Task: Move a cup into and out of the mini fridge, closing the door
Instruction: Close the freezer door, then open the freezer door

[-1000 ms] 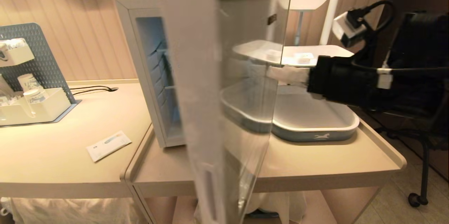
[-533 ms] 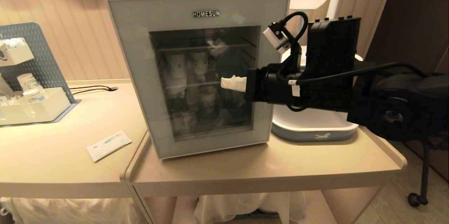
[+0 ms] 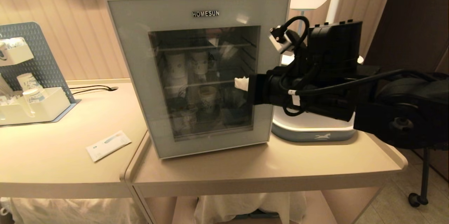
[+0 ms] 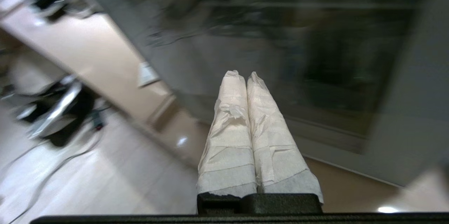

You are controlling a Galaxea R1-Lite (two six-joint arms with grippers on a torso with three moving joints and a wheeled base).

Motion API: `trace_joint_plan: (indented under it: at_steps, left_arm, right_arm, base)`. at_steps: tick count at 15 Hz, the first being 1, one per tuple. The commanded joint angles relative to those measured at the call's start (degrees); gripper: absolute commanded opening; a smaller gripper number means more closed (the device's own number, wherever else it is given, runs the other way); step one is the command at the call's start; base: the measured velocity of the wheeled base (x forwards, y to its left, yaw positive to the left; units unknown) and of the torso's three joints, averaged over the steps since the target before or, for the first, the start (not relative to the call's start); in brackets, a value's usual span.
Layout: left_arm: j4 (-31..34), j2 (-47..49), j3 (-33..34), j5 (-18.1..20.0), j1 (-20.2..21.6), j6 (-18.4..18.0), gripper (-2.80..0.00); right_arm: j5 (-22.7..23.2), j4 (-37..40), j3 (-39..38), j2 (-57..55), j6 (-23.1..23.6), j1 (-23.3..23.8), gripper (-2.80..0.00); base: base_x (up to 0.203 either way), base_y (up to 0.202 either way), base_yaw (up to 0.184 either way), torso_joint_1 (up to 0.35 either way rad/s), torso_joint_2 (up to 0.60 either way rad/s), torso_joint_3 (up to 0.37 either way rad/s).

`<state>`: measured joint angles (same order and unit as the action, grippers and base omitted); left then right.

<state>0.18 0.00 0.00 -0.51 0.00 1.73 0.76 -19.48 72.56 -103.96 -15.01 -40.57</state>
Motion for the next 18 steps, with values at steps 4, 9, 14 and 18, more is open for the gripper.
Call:
trace_joint_plan:
  at_steps: [4,9,14,18]
  left_arm:
    - [-0.01,0.09,0.09,-0.07,0.00,0.03,-2.80]
    - [-0.01,0.09,0.09,-0.02,0.00,0.03,-2.80]
    - [-0.01,0.09,0.09,-0.02,0.00,0.03,-2.80]
    - [-0.01,0.09,0.09,-0.02,0.00,0.03,-2.80]
  right_arm:
    - [-34.91,0.85,-10.60,20.76,14.19,6.77,-2.80]
    - [-43.60,0.82,-25.51,46.22,20.33,30.50,-2.80]
    - [-44.77,-1.61,-49.35,72.08,21.28,41.58,-2.80]
    - [-31.40,-1.06,-60.86,93.25,20.48,41.31,-2.80]
  base:
    - [0.000,0.000,0.000,0.000,0.00,0.000]
    - [0.000,0.000,0.000,0.000,0.00,0.000]
    - [0.000,0.000,0.000,0.000,0.00,0.000]
    - [0.000,0.000,0.000,0.000,0.00,0.000]
